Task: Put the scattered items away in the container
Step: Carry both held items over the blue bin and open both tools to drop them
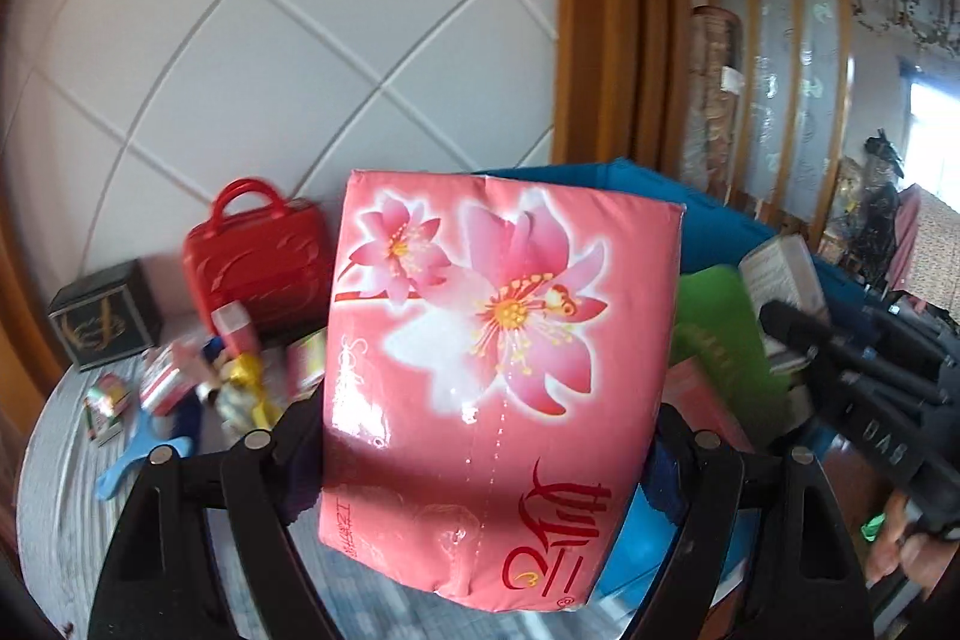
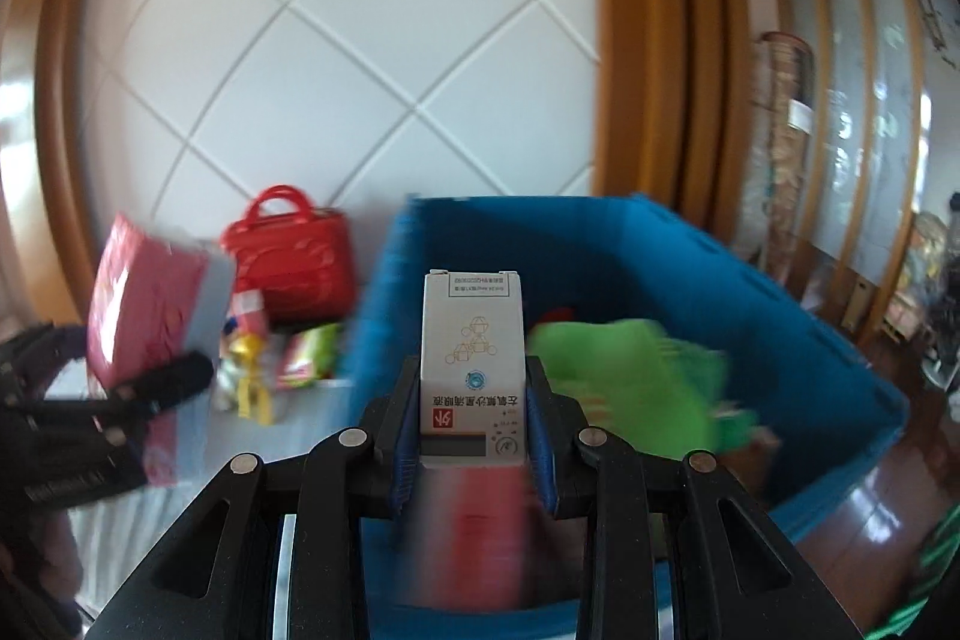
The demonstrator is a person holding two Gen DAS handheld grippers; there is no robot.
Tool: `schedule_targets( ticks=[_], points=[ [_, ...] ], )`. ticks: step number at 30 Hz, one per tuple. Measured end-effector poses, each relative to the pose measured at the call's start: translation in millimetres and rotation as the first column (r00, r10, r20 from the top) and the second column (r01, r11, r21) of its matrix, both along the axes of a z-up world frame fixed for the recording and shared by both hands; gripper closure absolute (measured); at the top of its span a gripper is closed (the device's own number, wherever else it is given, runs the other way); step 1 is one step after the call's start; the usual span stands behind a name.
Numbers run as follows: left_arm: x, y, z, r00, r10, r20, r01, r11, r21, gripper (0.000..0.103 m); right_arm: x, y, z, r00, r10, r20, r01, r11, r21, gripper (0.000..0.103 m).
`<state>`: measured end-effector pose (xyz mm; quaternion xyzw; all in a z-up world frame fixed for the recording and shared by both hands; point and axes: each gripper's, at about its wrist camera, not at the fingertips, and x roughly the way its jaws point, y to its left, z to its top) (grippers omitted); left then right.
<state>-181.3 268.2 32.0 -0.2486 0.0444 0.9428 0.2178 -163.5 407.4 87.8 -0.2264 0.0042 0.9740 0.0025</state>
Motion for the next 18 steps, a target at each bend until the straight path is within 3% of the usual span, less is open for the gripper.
schedule_targets(
  ticks=[3,8,12,16,18],
  points=[
    [-4.2,68.5,1.0,0.999,-0.030,0.038,0.030,1.000,-0.001,0.020,-10.1,61.2,-3.7,1.000,-0.010,0.017,0.010,1.000,-0.014,0.072],
    [-14.5,156.4,-23.8,0.988,-0.022,0.153,0.037,0.995,-0.096,0.020,-34.8,140.8,-17.3,0.996,-0.013,0.085,0.015,1.000,-0.016,0.072],
    [-17.5,192.7,-32.4,0.990,0.049,0.133,-0.019,0.975,-0.220,0.020,-48.8,167.6,-34.5,0.990,0.010,0.140,-0.010,1.000,-0.006,0.072],
    [-20.9,210.0,-42.7,0.981,0.077,0.180,-0.024,0.960,-0.278,0.017,-51.6,183.8,-54.1,0.978,0.022,0.207,-0.022,1.000,-0.001,0.072],
    [-21.6,211.7,-46.9,0.974,0.087,0.211,-0.027,0.962,-0.270,0.016,-50.9,192.2,-60.5,0.974,0.023,0.224,-0.022,1.000,-0.007,0.072]
  ],
)
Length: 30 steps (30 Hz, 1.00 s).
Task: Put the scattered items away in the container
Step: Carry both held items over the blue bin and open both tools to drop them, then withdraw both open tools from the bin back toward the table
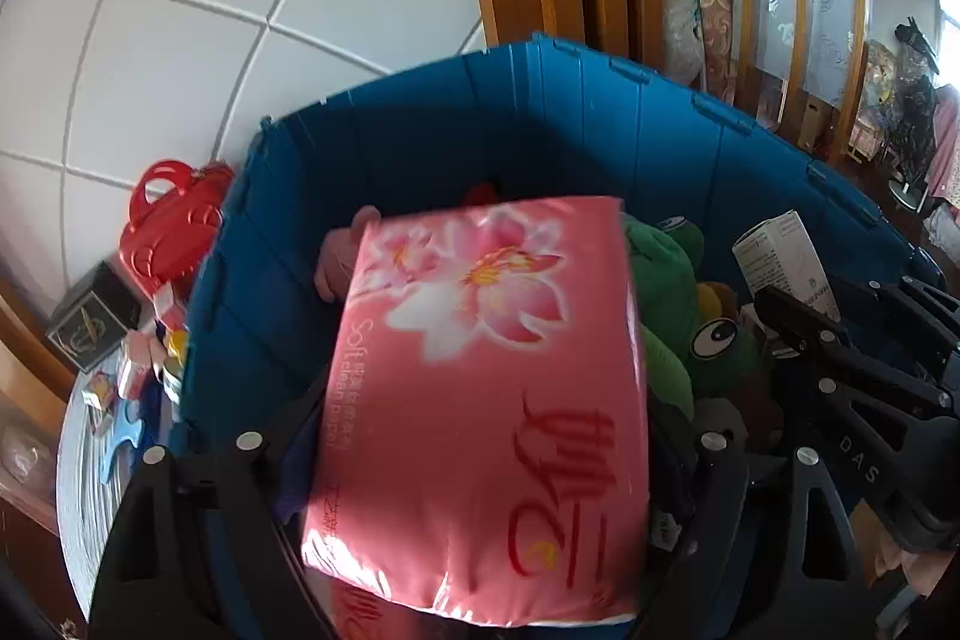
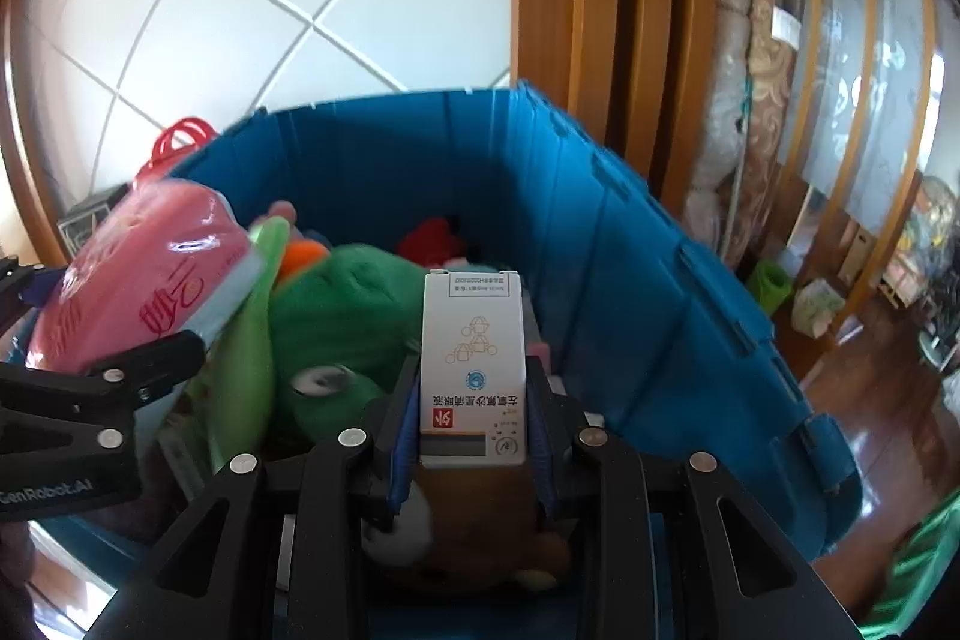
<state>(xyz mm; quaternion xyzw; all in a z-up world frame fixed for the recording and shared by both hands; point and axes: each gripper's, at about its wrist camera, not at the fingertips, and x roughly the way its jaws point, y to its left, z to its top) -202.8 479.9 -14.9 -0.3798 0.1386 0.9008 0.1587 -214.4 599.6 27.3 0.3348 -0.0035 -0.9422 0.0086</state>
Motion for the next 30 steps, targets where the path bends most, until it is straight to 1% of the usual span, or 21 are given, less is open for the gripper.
schedule_targets(
  ticks=[3,6,9,10,11,13,15,16,17,20,22,24,27,30],
  points=[
    [-0.9,0.0,-0.9,1.000,0.026,0.007,-0.026,1.000,0.001,0.015,-1.3,10.3,-6.0,1.000,0.007,0.020,-0.006,1.000,-0.009,0.072],
    [2.4,2.7,-3.2,0.999,0.033,0.006,-0.033,0.999,-0.005,0.015,-2.2,18.3,-8.1,1.000,0.011,0.019,-0.010,1.000,-0.015,0.071],
    [7.3,2.1,-2.1,1.000,0.029,0.002,-0.029,1.000,0.006,0.015,-0.4,21.7,-5.5,1.000,0.014,0.013,-0.014,1.000,-0.020,0.065],
    [9.6,2.0,-0.7,1.000,0.029,-0.004,-0.029,1.000,0.007,0.015,1.3,22.4,-4.8,1.000,0.011,0.012,-0.011,1.000,-0.019,0.056],
    [12.3,1.2,1.3,1.000,0.027,-0.011,-0.027,1.000,0.008,0.015,0.4,23.1,-3.4,1.000,0.008,0.011,-0.008,1.000,-0.018,0.043],
    [16.8,-2.9,5.5,0.999,0.027,-0.027,-0.027,1.000,0.015,0.015,1.9,24.4,-0.4,1.000,0.014,0.001,-0.014,1.000,-0.018,0.031],
    [23.1,-8.3,13.0,0.998,0.035,-0.061,-0.034,0.999,0.022,0.015,6.4,21.7,3.4,0.999,0.031,-0.013,-0.031,0.999,-0.021,0.022],
    [27.7,-12.8,18.2,0.996,0.039,-0.086,-0.036,0.999,0.030,0.015,8.3,19.7,5.2,0.999,0.033,-0.023,-0.033,0.999,-0.015,0.012],
    [30.5,-16.8,22.5,0.994,0.042,-0.103,-0.038,0.999,0.035,0.015,10.5,17.5,7.4,0.999,0.035,-0.036,-0.035,0.999,-0.007,0.006],
    [36.2,-31.7,32.6,0.991,0.053,-0.122,-0.046,0.997,0.057,0.015,16.2,12.4,14.4,0.998,0.036,-0.060,-0.037,0.999,-0.019,0.004],
    [39.8,-42.8,36.1,0.989,0.064,-0.133,-0.056,0.996,0.068,0.015,20.3,7.5,20.2,0.996,0.039,-0.074,-0.042,0.999,-0.028,0.000],
    [43.4,-57.3,38.7,0.988,0.073,-0.139,-0.062,0.995,0.085,0.015,26.0,-1.8,27.7,0.995,0.038,-0.093,-0.040,0.999,-0.020,0.000],
    [50.0,-87.9,42.5,0.985,0.093,-0.148,-0.077,0.991,0.110,0.015,35.4,-25.6,40.8,0.991,0.049,-0.121,-0.051,0.999,-0.011,0.000],
    [58.6,-129.3,44.3,0.981,0.117,-0.157,-0.095,0.986,0.139,0.015,46.0,-61.1,52.8,0.987,0.070,-0.145,-0.070,0.998,0.010,0.000]
  ],
)
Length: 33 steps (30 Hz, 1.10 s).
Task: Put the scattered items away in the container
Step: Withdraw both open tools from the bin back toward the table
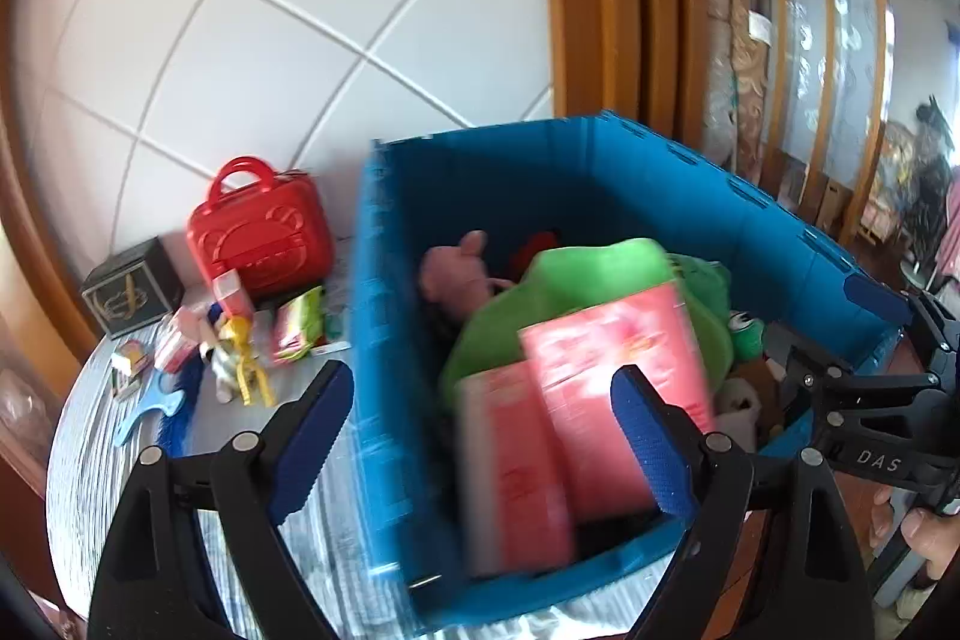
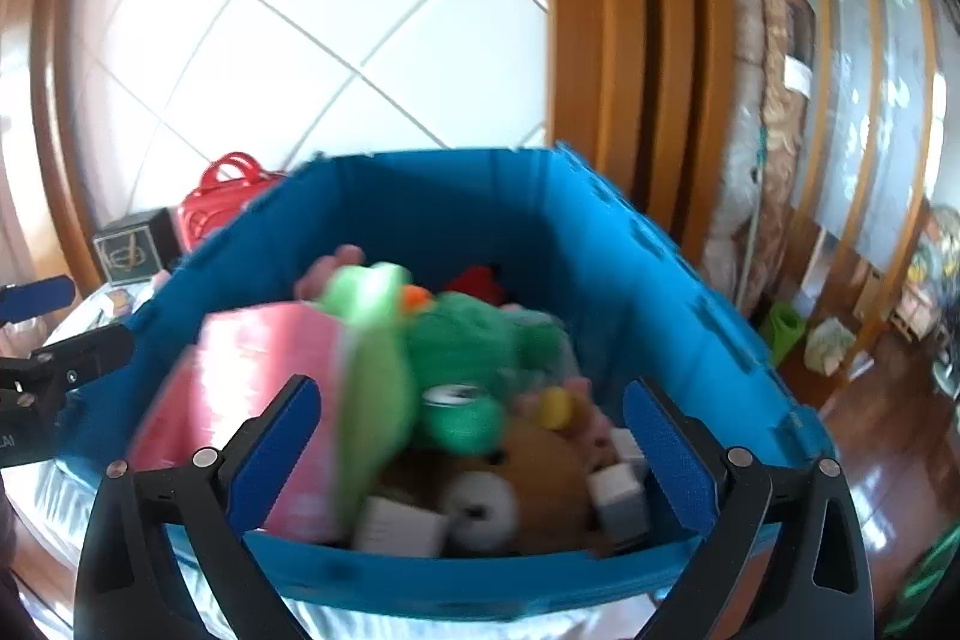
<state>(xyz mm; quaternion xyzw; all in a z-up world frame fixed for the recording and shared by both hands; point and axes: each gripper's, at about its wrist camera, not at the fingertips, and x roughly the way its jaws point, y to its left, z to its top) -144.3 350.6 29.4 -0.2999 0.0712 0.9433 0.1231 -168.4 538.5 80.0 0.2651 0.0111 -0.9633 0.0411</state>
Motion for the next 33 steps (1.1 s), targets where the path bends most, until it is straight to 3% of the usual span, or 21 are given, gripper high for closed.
schedule_targets(
  ticks=[10,20,26,33],
  points=[
    [33.8,-176.2,-11.4,0.990,0.141,0.010,-0.141,0.987,0.079,0.015,35.1,-147.8,23.1,0.994,0.094,-0.053,-0.094,0.996,0.011,0.000],
    [54.3,-327.5,-35.6,0.959,0.273,0.071,-0.278,0.957,0.080,0.015,66.9,-283.2,16.1,0.982,0.189,-0.019,-0.189,0.982,0.013,0.000],
    [48.9,-370.1,-54.5,0.934,0.343,0.102,-0.350,0.935,0.060,0.015,60.9,-328.0,2.7,0.973,0.226,0.034,-0.228,0.973,0.036,0.000],
    [16.1,-389.4,-67.4,0.909,0.397,0.128,-0.405,0.913,0.044,0.015,17.0,-351.9,-17.6,0.955,0.288,0.068,-0.289,0.957,0.019,0.000]
  ],
)
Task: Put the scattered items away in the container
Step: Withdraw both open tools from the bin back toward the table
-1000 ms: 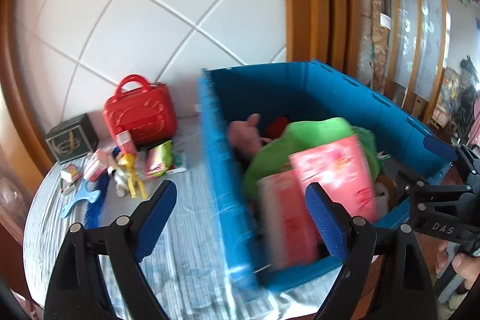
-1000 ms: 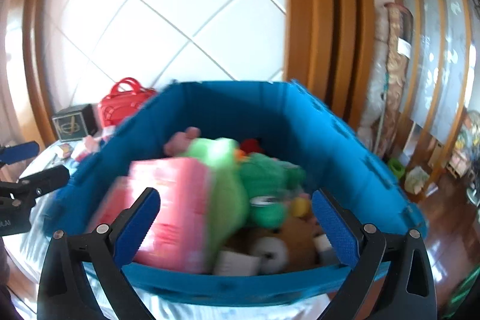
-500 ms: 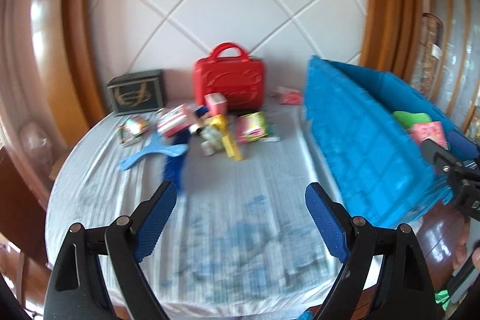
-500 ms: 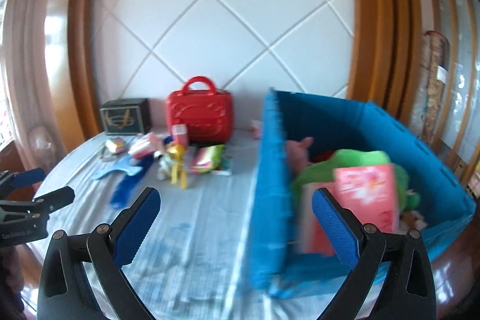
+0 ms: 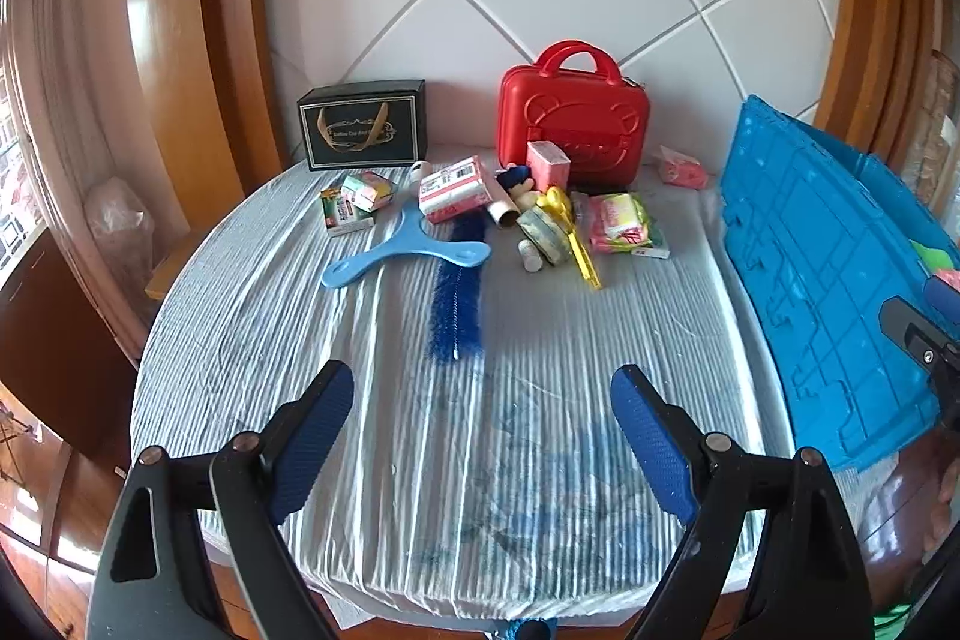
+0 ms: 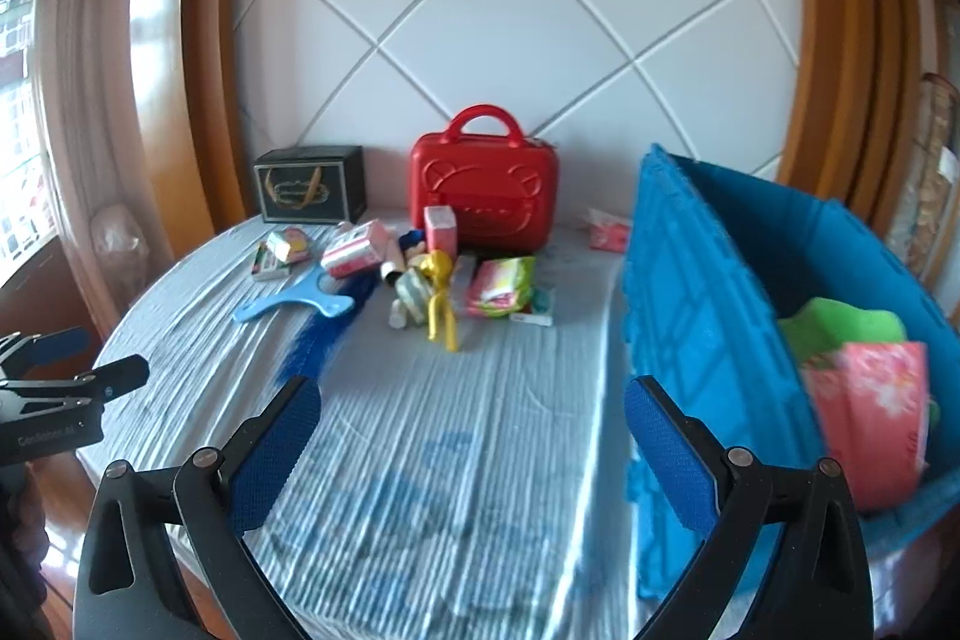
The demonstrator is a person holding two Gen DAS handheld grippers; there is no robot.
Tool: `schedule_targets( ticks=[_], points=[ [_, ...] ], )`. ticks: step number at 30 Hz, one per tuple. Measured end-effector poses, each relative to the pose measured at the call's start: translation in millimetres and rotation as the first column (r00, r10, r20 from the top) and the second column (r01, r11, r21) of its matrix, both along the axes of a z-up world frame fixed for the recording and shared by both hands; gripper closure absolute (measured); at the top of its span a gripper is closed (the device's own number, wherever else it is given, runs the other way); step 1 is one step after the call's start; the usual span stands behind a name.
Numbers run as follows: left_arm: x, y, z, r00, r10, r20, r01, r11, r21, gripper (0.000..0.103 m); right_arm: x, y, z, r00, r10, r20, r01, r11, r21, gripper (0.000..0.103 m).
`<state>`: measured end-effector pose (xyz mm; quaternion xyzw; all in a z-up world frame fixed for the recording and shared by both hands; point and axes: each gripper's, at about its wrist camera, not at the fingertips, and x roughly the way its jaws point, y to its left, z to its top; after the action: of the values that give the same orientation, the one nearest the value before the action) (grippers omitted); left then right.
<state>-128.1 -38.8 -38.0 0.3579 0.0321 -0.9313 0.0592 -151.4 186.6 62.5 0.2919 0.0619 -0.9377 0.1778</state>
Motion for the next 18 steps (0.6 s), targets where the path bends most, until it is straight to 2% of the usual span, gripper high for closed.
schedule_targets(
  ticks=[7,12,18],
  points=[
    [-54.9,-6.8,-2.2,0.997,0.076,0.015,-0.074,0.995,-0.065,0.015,-71.0,-10.3,-23.1,0.997,0.075,0.035,-0.073,0.996,-0.056,0.000],
    [-83.6,-25.3,-18.2,0.990,0.123,0.068,-0.119,0.992,-0.051,0.015,-118.3,-29.3,-44.2,0.989,0.107,0.105,-0.104,0.994,-0.035,0.000],
    [-118.7,-55.8,-31.2,0.984,0.148,0.099,-0.144,0.988,-0.050,0.015,-149.6,-57.4,-59.2,0.981,0.124,0.151,-0.122,0.992,-0.021,0.000]
  ],
)
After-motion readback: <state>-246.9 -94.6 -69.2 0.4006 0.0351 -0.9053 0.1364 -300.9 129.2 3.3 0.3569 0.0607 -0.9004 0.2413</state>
